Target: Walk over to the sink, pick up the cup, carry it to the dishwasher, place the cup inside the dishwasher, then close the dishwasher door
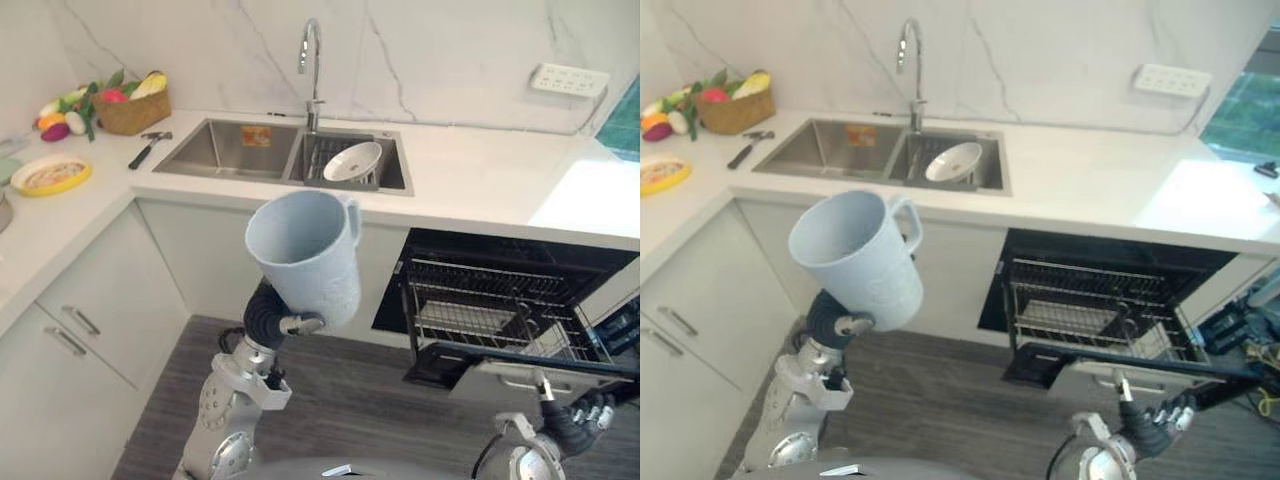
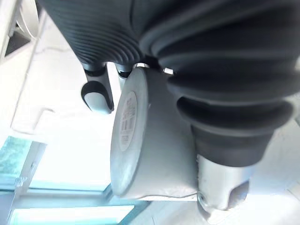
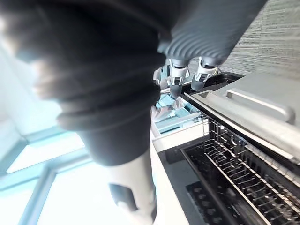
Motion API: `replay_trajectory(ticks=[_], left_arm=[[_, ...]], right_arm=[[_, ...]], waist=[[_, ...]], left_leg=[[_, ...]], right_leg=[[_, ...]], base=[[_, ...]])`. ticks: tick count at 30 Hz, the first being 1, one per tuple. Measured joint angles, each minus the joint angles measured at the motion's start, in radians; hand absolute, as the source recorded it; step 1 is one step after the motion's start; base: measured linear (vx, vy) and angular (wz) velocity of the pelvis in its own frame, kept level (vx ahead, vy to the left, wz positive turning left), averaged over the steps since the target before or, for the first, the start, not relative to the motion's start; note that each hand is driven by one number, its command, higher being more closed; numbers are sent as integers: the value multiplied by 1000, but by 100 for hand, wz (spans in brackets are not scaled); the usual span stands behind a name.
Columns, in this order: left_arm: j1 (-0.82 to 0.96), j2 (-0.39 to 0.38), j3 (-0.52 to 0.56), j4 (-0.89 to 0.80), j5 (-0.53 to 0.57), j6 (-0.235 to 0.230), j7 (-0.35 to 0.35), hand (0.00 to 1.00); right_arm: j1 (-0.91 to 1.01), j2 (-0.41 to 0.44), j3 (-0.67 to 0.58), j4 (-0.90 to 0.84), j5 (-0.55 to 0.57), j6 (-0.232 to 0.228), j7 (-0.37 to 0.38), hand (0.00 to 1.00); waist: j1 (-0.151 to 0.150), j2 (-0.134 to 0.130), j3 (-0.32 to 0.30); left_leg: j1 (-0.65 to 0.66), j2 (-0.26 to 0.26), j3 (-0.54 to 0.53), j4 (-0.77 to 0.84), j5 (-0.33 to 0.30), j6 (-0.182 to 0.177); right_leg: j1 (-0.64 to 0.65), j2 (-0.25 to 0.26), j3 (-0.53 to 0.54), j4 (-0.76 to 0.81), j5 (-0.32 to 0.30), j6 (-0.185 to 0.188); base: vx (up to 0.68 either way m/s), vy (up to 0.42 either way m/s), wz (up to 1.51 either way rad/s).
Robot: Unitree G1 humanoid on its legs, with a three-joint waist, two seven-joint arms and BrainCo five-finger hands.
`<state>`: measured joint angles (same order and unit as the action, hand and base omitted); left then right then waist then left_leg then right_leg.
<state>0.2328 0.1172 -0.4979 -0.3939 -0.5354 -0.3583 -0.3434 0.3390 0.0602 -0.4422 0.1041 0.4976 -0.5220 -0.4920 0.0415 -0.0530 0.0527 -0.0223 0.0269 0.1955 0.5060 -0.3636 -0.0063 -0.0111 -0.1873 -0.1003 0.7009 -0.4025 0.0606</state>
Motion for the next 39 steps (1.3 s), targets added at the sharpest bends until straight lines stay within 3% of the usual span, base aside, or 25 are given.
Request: replay_trajectory(ticks=[1,3,4,6,8,9,10,11,12,13,15,18,20,22,23,24,26,27,28,29,30,35,39], left_arm=[[-1,3,-6,-8,0,2,-2,100],[-4,25,-42,-21,12,12,-8,100],[-6,28,-53,-23,23,14,-3,100],[-48,24,-80,-23,39,35,37,100],[-85,22,-93,-17,38,44,51,100],[-90,22,-92,-14,36,46,52,100],[-95,24,-89,-17,35,48,51,100],[-92,7,-95,13,36,55,51,100],[-92,7,-99,20,39,60,52,100],[-94,7,-103,19,43,63,55,100],[-97,0,-101,14,52,62,75,100],[-88,-3,-73,13,67,62,118,100],[-69,-3,-62,13,71,62,133,100],[-47,-4,-53,13,90,61,156,100],[-30,-2,-50,14,97,61,168,100],[-24,-2,-53,16,107,61,169,100],[-11,-1,-57,28,130,61,169,100],[-12,0,-54,46,141,61,176,100],[-12,0,-52,57,148,61,186,100],[-14,-1,-53,73,157,61,201,100],[-18,5,-52,92,180,62,217,100],[-122,31,-48,100,226,68,288,100],[-152,29,-43,100,256,77,320,100]], right_arm=[[0,0,6,-16,-22,-4,-24,0],[1,0,-5,-18,-76,-27,-60,0],[1,0,-6,-21,-77,-34,-57,0],[3,0,13,-93,-74,-42,-28,0],[10,2,17,-169,-77,-50,12,0],[14,3,18,-192,-84,-58,24,0],[27,6,38,-250,-99,-70,44,0],[29,-12,52,-279,-105,-72,73,0],[29,-18,68,-295,-102,-69,87,0],[20,-28,110,-337,-99,-51,115,0],[-2,-33,163,-409,-98,-6,144,0],[-33,-34,234,-474,-89,114,202,0],[-30,-37,249,-484,-84,162,240,0],[-27,-55,250,-497,-62,204,276,0],[-28,-68,245,-513,-61,216,294,0],[-29,-75,243,-520,-61,217,302,0],[-42,-98,233,-517,-60,223,315,0],[-61,-114,237,-507,-60,225,322,0],[-78,-123,241,-495,-60,225,329,0],[-120,-150,248,-464,-60,225,340,0],[-154,-158,256,-425,-60,232,344,0],[-190,-155,250,-417,-63,244,356,0],[-167,-147,257,-443,-63,257,398,0]], waist=[[-3,-3,0],[-32,-5,3],[-45,7,9],[-71,3,6],[-80,5,12],[-81,2,14],[-82,-35,18],[-80,3,37],[-73,17,31],[-69,31,28],[-63,45,34],[-47,66,39],[-50,65,45],[-52,64,65],[-52,68,69],[-53,71,68],[-49,69,70],[-38,67,71],[-35,69,71],[-40,84,71],[-40,84,74],[-49,40,105],[-66,24,115]], left_leg=[[11,-10,4,-7,-5,4],[89,-27,-1,-71,-1,20],[108,-19,-3,-87,0,22],[151,8,-6,-110,-4,6],[160,52,-14,-104,-17,-18],[167,60,-21,-95,-24,-33],[185,63,-31,-71,-51,-69],[211,122,-51,-52,-85,-85],[219,133,-51,-53,-82,-82],[221,143,-50,-58,-73,-71],[229,144,-33,-74,-56,-82],[219,151,-30,-33,-44,-86],[135,175,-33,137,-15,-73],[22,213,-33,345,91,-62],[-4,224,-35,399,113,-64],[-12,225,-37,391,85,-65],[-34,196,-68,262,-6,-61],[-36,163,-110,136,-21,-67],[-32,148,-132,62,-14,-68],[-27,131,-170,-76,72,-84],[-8,107,-144,-105,91,-97],[-29,46,-82,-147,119,-56],[-25,35,-58,-141,105,-37]], right_leg=[[-53,-18,8,100,30,-21],[-167,-60,6,352,208,-74],[-173,-60,3,362,191,-75],[-237,-40,-21,293,68,-59],[-293,-4,-43,163,54,-44],[-293,3,-50,89,72,-42],[-264,12,-62,-91,236,-27],[-218,53,-90,-81,212,-39],[-210,66,-94,-85,204,-44],[-210,77,-100,-86,194,-50],[-210,79,-102,-86,180,-49],[-195,86,-103,-102,159,-38],[-183,88,-109,-125,147,-37],[-151,92,-115,-155,150,-40],[-127,94,-112,-184,159,-46],[-121,94,-109,-196,168,-54],[-110,91,-86,-246,196,-50],[-110,88,-52,-282,224,-36],[-111,87,-38,-300,240,-26],[-117,92,-13,-324,264,-1],[-113,88,36,-356,285,22],[-112,44,89,-525,417,57],[-108,33,98,-546,435,60]], base=[[200,83,-17],[197,49,1],[275,11,5],[338,-54,5],[107,-108,9],[-67,-134,15],[65,-148,13],[146,-145,4],[273,-115,-6],[202,-52,-9],[129,1,-3],[36,39,2],[-1,6,13],[40,12,5],[77,36,-2],[89,58,-5],[75,102,-29],[58,146,-59],[14,202,-79],[1,243,-80],[-2,264,-64],[18,186,-27],[15,38,-19]])
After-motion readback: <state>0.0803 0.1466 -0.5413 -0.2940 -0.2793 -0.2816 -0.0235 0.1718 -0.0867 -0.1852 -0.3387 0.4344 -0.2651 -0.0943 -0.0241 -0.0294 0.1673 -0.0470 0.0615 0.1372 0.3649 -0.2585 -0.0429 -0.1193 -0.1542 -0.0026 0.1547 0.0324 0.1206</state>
